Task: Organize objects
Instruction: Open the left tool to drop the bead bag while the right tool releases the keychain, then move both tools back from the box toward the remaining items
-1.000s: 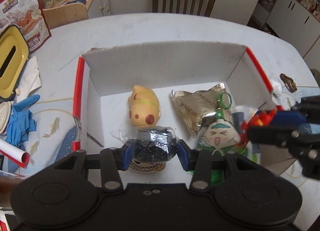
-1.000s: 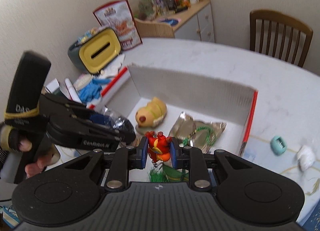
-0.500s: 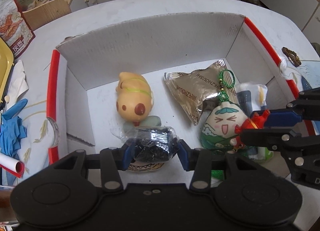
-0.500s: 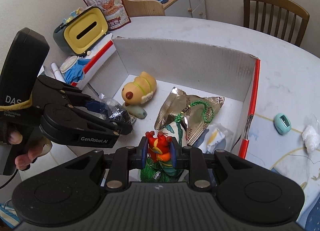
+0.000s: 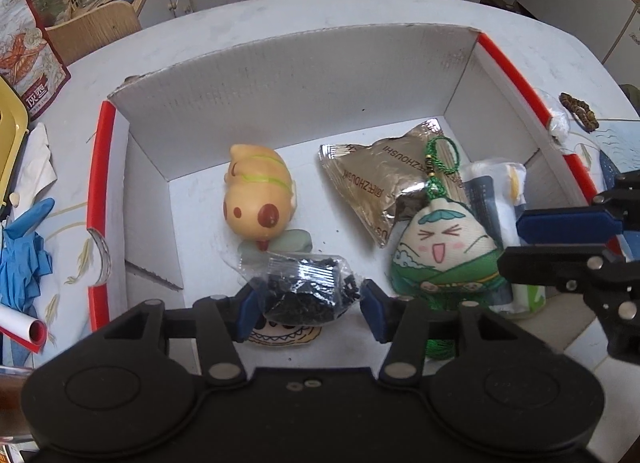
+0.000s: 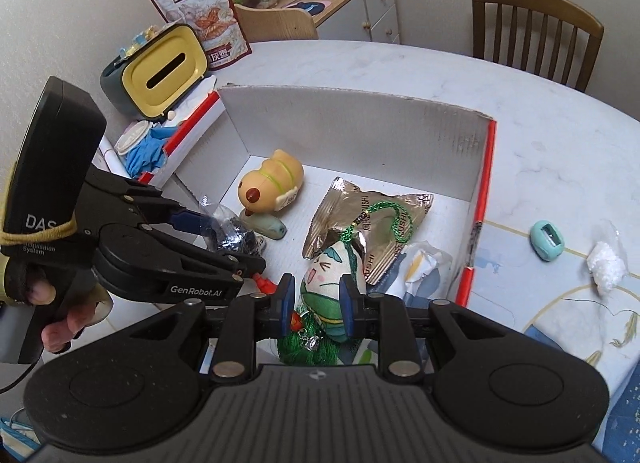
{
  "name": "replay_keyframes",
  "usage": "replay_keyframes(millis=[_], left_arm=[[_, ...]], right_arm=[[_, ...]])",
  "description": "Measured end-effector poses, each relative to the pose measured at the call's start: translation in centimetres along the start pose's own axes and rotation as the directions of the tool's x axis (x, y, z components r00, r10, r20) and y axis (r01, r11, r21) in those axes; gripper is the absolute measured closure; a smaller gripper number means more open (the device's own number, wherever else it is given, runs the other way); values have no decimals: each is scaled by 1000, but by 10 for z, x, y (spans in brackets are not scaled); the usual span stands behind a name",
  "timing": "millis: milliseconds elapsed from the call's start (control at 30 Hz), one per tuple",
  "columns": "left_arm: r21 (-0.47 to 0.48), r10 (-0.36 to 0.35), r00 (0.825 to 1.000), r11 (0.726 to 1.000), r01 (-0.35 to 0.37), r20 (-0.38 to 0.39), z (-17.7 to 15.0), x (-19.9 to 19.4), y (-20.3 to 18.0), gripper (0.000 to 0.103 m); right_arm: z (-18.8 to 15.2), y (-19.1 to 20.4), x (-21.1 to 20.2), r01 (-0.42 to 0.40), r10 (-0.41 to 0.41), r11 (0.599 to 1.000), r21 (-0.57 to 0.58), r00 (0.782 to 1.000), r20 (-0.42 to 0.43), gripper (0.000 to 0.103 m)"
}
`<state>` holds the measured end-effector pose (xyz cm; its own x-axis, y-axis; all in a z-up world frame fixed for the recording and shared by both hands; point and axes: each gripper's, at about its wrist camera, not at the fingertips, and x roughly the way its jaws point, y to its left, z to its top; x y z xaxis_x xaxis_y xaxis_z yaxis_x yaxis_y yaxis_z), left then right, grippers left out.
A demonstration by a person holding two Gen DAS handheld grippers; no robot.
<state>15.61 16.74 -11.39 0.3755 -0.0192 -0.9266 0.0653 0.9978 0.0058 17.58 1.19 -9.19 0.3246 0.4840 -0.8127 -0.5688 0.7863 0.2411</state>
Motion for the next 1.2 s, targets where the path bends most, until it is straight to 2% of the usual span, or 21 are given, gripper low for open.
replay_keyframes(millis=[300, 600, 733, 967, 1033, 1067, 1100, 1133, 1167, 1200], left_arm=[[-20, -14, 997, 1000, 16, 75, -7, -25, -6, 45], [-17, -26, 984, 999, 29, 176, -7, -60, -30, 39], [-10, -36, 976, 999, 39, 213, -8, -74, -47, 34], [7, -61, 964, 998, 61, 258, -10, -91, -78, 32], [9, -68, 961, 998, 68, 270, -10, -94, -87, 28], [11, -74, 958, 997, 73, 276, -9, -95, -92, 28], [14, -78, 956, 997, 77, 282, -9, -96, -98, 28], [18, -80, 955, 997, 78, 285, -9, -97, -103, 27], [22, -83, 954, 997, 80, 289, -8, -97, -109, 27], [27, -85, 952, 996, 81, 294, -8, -98, -114, 26]], right_arm=[[-8, -5, -31, -28, 27, 999, 21, 998, 56, 76], [-21, -17, -77, -58, 53, 998, 34, 990, 132, 74], [-32, -30, -105, -70, 63, 997, 36, 983, 171, 74], [-58, -64, -152, -85, 67, 994, 67, 970, 233, 74], [-67, -76, -164, -77, 55, 994, 78, 967, 250, 74], [-72, -82, -170, -71, 46, 994, 85, 964, 261, 70], [-78, -88, -176, -67, 39, 993, 95, 961, 273, 57], [-83, -93, -181, -62, 29, 993, 105, 958, 285, 50], [-90, -98, -186, -53, 18, 993, 110, 955, 295, 45], [-95, -103, -190, -44, 8, 992, 115, 955, 297, 45]])
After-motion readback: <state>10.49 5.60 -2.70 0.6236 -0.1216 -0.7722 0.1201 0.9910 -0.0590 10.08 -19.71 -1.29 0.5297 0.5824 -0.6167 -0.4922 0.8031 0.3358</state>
